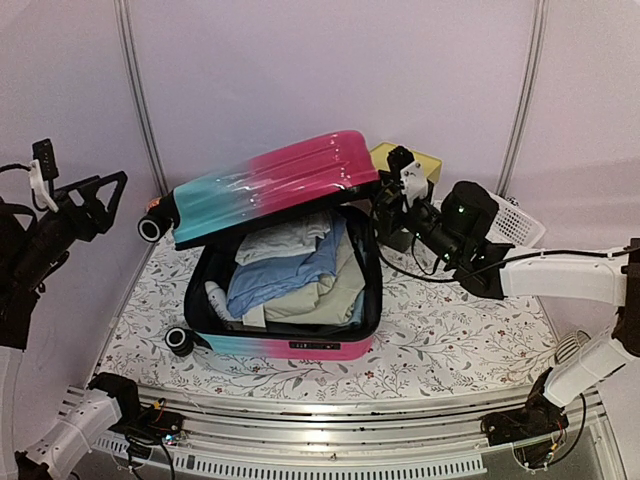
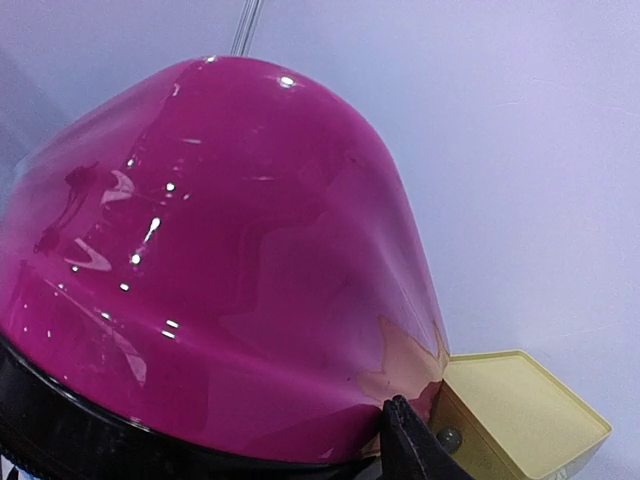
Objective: Open, take out, and arrange the luggage
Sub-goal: Open the luggage at the center of the board.
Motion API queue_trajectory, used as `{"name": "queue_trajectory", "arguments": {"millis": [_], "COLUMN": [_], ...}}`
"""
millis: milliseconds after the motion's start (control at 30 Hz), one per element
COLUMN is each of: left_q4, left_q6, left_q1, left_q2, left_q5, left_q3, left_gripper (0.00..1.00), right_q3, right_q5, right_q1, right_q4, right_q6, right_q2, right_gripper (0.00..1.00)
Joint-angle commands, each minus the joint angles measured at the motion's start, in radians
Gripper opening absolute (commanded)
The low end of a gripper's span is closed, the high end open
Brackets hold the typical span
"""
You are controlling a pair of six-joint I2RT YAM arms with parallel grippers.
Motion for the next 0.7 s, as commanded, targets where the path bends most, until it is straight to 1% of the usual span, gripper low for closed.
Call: {"name": "queue_trajectory", "arguments": {"millis": [0, 100, 233, 333, 433, 567, 600, 667], "left_q4": [0.042, 0.096, 0.186, 0.206, 0.226, 0.266, 0.268, 0.289], "left_q6": [0.134, 0.149, 0.227, 0.328, 0.432, 0.575, 0.622, 0.718], "left_q1": [-0.011, -0.017, -0.070, -0.152, -0.276, -0.446, -0.485, -0.561], "left_q2": [0.013, 0.058, 0.077, 0.123, 0.175, 0.245, 0.268, 0.316], "left_q5": [0.048, 0.097, 0.068, 0.027, -0.067, -0.262, -0.294, -0.386], "left_q3": [-0.087, -0.111, -0.132, -0.125, -0.122, -0.125, -0.122, -0.122], "left_gripper": [0.94, 0.90, 0.91, 0.91, 0.91, 0.93, 0.93, 0.94], "right_q3": [0.095, 0.125, 0.176, 0.224, 0.261, 0.285, 0.318, 0.333], "right_q5": [-0.013, -0.016, -0.029, -0.034, -0.042, -0.065, -0.069, -0.075], "right_q1": [-0.036, -0.044, -0.063, -0.074, -0.086, -0.098, -0.100, -0.103], "right_q4": [-0.031, -0.048, -0.079, -0.094, -0.103, -0.123, -0.130, -0.139], "right_q6": [0.124, 0.140, 0.167, 0.180, 0.202, 0.237, 0.247, 0.253], "right_q2": [0.018, 0.037, 0.068, 0.095, 0.123, 0.157, 0.166, 0.174], "right_gripper": [0.38, 0.38, 0.38, 0.38, 0.38, 0.38, 0.38, 0.38]}}
